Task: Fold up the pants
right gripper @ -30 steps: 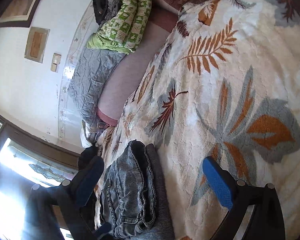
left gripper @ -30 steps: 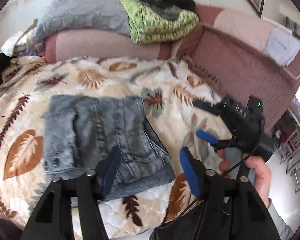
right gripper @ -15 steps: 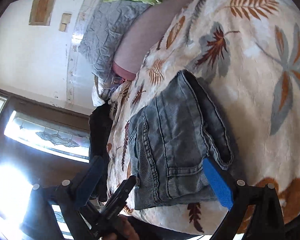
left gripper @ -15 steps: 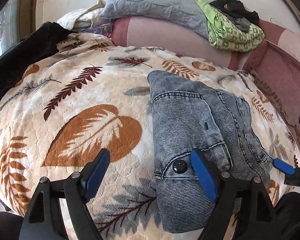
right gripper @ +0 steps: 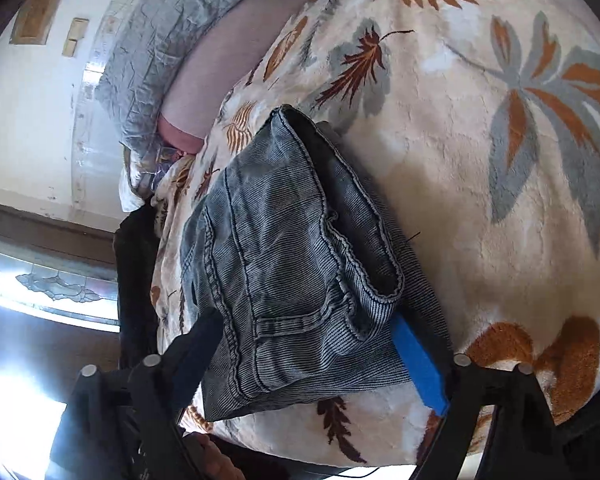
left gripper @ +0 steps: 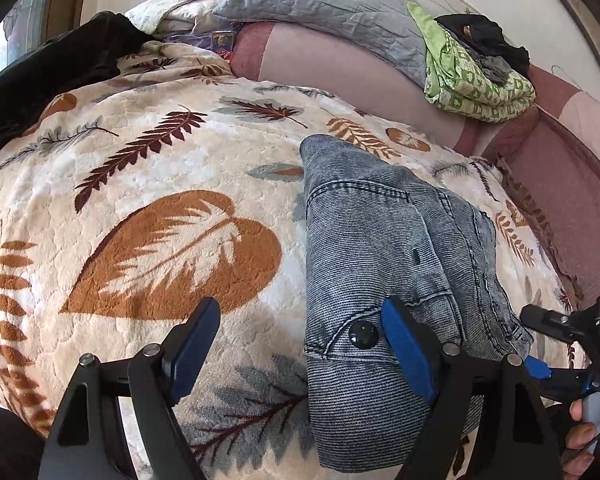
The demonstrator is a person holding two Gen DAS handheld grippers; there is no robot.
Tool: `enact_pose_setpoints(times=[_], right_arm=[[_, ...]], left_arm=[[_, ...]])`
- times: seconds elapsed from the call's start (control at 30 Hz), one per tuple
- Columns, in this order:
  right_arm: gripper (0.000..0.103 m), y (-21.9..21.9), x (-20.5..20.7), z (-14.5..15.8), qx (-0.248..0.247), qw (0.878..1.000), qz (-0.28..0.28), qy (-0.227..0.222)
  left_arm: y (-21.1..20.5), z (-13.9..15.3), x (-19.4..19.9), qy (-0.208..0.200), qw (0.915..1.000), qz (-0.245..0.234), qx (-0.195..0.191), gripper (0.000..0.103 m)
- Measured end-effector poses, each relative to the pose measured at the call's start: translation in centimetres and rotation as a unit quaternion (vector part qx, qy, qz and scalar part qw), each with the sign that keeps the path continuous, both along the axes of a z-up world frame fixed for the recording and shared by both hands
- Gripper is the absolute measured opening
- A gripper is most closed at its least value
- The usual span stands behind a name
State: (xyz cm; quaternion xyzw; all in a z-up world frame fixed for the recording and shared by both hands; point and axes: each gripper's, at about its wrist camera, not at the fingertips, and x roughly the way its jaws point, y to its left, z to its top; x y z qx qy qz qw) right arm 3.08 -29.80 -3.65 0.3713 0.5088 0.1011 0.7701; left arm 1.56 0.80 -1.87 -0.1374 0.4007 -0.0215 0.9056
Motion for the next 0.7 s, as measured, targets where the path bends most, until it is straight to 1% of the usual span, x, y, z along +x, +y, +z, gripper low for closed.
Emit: enact_pose_setpoints(times=[0.03, 0.1, 0.13, 0.17, 0.2, 0.27, 0.33, 0.4, 0.43, 0.5, 0.53, 0.57, 0.6, 0.63, 0.67, 0.7], right_arm=[[0.057, 0.2, 0.2, -0.1, -0.011, 1.0, 0.006, 0.007], [0.033, 0.3, 0.7, -0.4, -0.03, 0.999, 0.01, 0.017], [0.027, 0.3, 0.9, -0.6, -0.03, 0.999, 0.013, 0.021], [0.017, 0.3, 0.9, -0.5, -0.03, 0.999, 0.015, 0.021], [0.013, 0.4, 0.7, 0.1, -0.033, 0.999, 0.018, 0.014], [0.012, 0.7, -0.1, 1.7, -0.027, 0.999, 0.022, -0.006], [0.011, 0.7, -0.9, 3.3, -0.016, 0.999, 0.022, -0.026], [0.011, 0.4, -1.9, 3.8, -0.006, 0.999, 0.01, -0.033], [0.011, 0.2, -2.2, 3.6, -0.009, 0.999, 0.004, -0.032], [0.011, -0.1, -2.4, 1.5, -0.015, 1.0, -0.002, -0.01], [0.012, -0.7, -2.3, -0.2, 0.001, 1.0, -0.011, 0.004], [0.016, -1.2, -2.2, -1.9, 0.02, 1.0, -0.018, 0.016], [0.016, -1.6, -2.2, -3.0, 0.047, 0.999, -0.022, 0.018], [0.017, -2.0, -2.5, -3.1, 0.066, 0.997, -0.029, 0.011], [0.022, -2.0, -2.7, -2.6, 0.064, 0.998, -0.027, 0.006], [0.029, -1.7, -2.9, -1.6, 0.041, 0.999, -0.019, -0.004]], left_arm=[[0.0, 0.0, 0.0, 0.0, 1.0, 0.001, 0.002, 0.083], [-0.2, 0.1, 0.0, -0.001, 1.0, 0.002, 0.006, 0.083], [-0.3, 0.2, -0.1, -0.003, 0.9999, 0.002, 0.01, 0.083], [-0.4, 0.3, -0.2, -0.006, 0.9999, 0.002, 0.016, 0.083], [-0.5, 0.4, -0.4, -0.01, 0.9997, 0.004, 0.023, 0.083], [-0.4, 0.9, -0.8, -0.021, 0.9991, 0.008, 0.035, 0.083], [-0.5, 1.4, -1.1, -0.034, 0.9988, 0.005, 0.035, 0.083], [-0.8, 1.7, -1.4, -0.048, 0.998, 0.003, 0.042, 0.083], [-1.1, 1.8, -1.5, -0.055, 0.9973, 0.003, 0.05, 0.083], [-2.0, 1.5, -1.3, -0.053, 0.9956, -0.006, 0.077, 0.083], [-2.6, 0.9, -1.0, -0.043, 0.9946, -0.013, 0.093, 0.083], [-3.2, 0.2, -0.6, -0.029, 0.9929, -0.018, 0.114, 0.083], [-3.6, -0.3, -0.5, -0.026, 0.991, -0.018, 0.13, 0.084], [-3.7, -0.4, -0.6, -0.034, 0.9898, -0.016, 0.137, 0.084], [-3.7, -0.4, -0.6, -0.036, 0.9892, -0.015, 0.141, 0.084], [-3.7, -0.4, -0.6, -0.035, 0.9892, -0.015, 0.141, 0.084]])
